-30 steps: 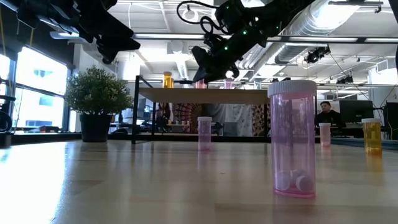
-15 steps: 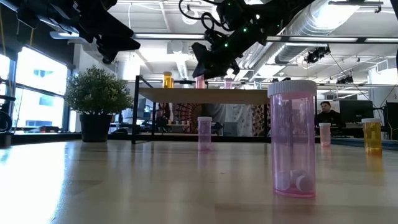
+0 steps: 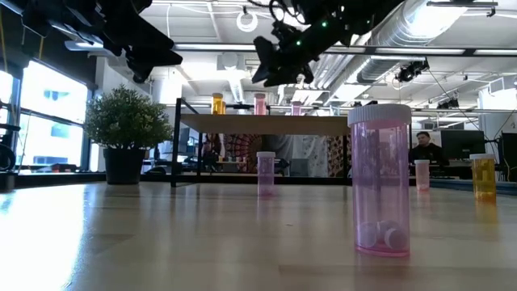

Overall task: Pick and place medicine bottles onto shelf by color
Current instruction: Put the left green pill bottle aligned with the other green pill bottle on the shelf

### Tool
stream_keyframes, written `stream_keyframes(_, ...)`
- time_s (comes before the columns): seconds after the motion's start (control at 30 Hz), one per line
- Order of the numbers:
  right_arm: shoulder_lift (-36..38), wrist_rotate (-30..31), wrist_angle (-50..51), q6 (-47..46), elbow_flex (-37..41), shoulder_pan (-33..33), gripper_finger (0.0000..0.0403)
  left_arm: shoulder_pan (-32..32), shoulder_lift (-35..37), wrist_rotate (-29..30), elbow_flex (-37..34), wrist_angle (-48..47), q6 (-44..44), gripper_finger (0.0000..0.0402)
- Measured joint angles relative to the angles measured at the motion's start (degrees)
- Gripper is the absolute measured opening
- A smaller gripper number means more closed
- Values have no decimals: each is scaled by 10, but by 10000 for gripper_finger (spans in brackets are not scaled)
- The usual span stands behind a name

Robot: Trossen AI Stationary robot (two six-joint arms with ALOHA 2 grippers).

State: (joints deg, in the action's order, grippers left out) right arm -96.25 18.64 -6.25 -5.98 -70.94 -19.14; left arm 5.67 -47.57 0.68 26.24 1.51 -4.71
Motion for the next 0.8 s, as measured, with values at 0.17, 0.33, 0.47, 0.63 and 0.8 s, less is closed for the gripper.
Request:
stream_keyframes(0.17,37,-9,27,-12,0,5,186,0,0,0,0,-13,-1,191)
stream_keyframes(0.33,85,-42,106,-37,0,40,186,-1,0,-32,0,-45,-24,191)
stream_keyframes(0.47,112,-42,158,-43,0,88,186,-11,6,-44,0,-51,-27,191)
stream_keyframes(0.63,117,-14,225,-46,1,165,186,-43,41,-43,0,-85,-47,191)
stream_keyframes(0.8,116,26,218,-91,46,230,186,-97,67,-1,0,-117,-71,191)
